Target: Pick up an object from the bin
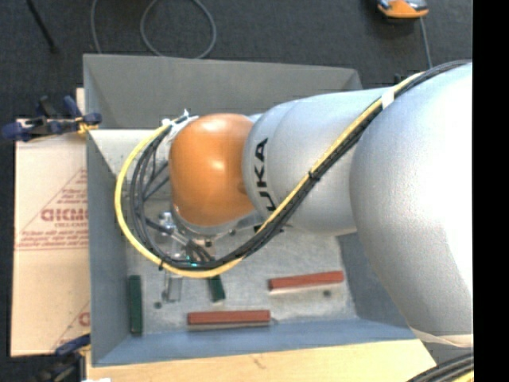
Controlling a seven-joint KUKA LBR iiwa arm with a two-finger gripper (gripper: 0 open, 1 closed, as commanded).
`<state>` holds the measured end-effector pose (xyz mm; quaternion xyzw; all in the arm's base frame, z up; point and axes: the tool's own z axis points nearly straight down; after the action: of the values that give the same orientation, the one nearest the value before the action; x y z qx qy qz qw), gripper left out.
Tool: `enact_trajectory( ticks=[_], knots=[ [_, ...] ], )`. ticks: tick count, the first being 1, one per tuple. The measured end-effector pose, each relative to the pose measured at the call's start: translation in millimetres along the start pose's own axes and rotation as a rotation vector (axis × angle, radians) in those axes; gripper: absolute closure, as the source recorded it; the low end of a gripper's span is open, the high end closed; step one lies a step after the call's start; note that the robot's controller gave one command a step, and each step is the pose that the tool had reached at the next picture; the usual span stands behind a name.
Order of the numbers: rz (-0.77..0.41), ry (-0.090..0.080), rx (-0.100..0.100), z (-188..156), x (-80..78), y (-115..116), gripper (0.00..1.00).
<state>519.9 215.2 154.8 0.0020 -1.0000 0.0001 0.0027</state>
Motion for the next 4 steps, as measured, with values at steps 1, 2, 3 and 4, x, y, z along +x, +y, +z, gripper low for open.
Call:
enact_trajectory(
  ticks=[1, 2, 3, 4],
  knots=[
    [-0.412, -0.029, -0.002, 82.0, 38.2, -61.0, 0.0],
    [-0.547, -0.014, 0.002, 52.8, -21.6, -93.6, 0.0],
    [-1.218, -0.011, 0.004, 53.7, -65.0, -79.2, 0.0],
    [-1.51, -0.01, 0.007, 83.3, -55.7, -94.2, 0.0]
  ],
)
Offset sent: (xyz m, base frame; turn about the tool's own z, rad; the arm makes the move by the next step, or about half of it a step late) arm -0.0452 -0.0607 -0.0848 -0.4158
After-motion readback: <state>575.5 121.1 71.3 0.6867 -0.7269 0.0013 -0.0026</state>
